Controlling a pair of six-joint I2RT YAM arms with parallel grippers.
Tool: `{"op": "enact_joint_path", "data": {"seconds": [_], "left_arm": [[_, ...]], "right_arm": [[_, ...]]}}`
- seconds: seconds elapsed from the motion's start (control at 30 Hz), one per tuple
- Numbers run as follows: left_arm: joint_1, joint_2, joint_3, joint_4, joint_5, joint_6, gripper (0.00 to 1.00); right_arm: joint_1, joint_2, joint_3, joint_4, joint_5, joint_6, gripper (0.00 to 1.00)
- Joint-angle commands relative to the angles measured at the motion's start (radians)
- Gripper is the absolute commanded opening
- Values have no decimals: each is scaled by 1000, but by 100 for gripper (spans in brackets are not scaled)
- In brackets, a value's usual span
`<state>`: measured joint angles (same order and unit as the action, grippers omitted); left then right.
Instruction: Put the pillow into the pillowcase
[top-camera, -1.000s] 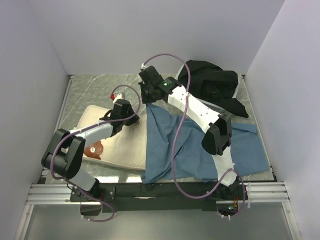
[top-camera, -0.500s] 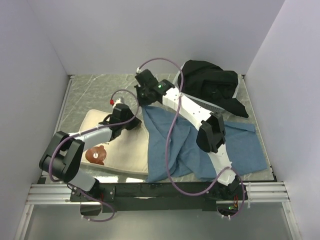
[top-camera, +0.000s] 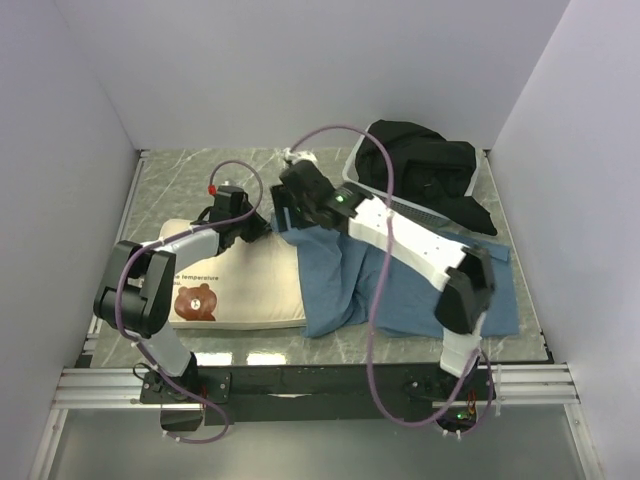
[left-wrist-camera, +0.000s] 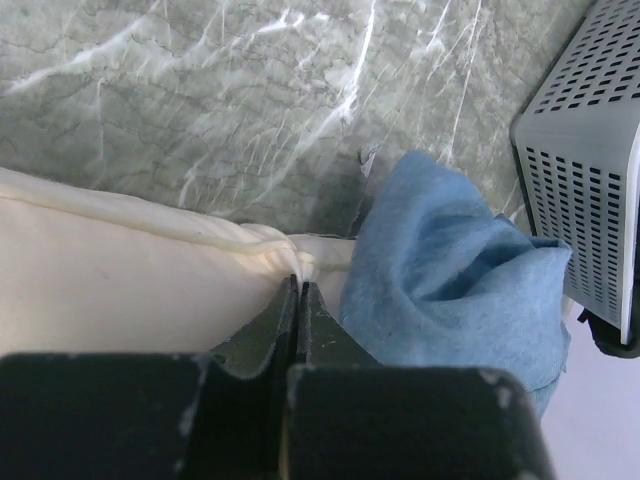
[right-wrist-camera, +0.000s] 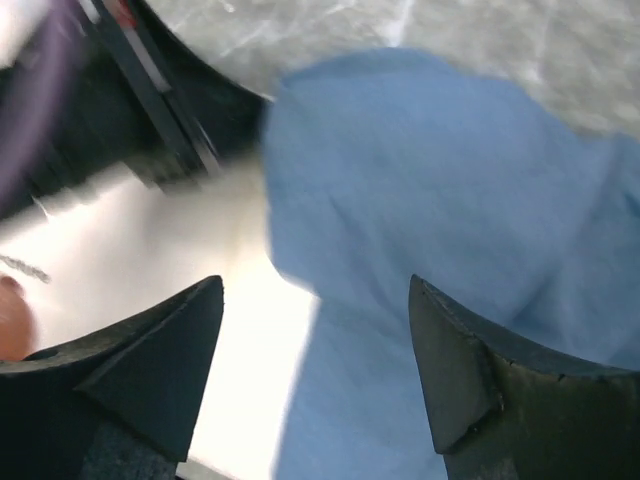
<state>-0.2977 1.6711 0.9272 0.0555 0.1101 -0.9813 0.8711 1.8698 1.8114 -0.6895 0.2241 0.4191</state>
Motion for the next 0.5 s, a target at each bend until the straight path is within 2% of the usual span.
{"op": "enact_joint_path", "data": {"seconds": [0.0,0.07,0.13,0.27,0.4,0.43,0.47], "left_arm": [[0,16,39,15,19,1,1],[-1,4,30,23,16,-2,1],[0,-2,33,12,0,-2,1],[2,-8,45,-5,-12,0,1],[5,-22,48,-29,-29,3,1],[9,-27,48,-32,-35,3,1],[12,-36,42,-34,-36,3,1]], "right_arm": [[46,-214,-281,80,156,41,81],[81,-267,-418,136,143,55,80],[138,-265,-446,134,161,78,79],[233,-206,-433,108,234,106,78],[252,-138,-440,78,267,129,77],[252,-123,-440,67,277,130,76],[252,-91,-428,56,290,129,71]]}}
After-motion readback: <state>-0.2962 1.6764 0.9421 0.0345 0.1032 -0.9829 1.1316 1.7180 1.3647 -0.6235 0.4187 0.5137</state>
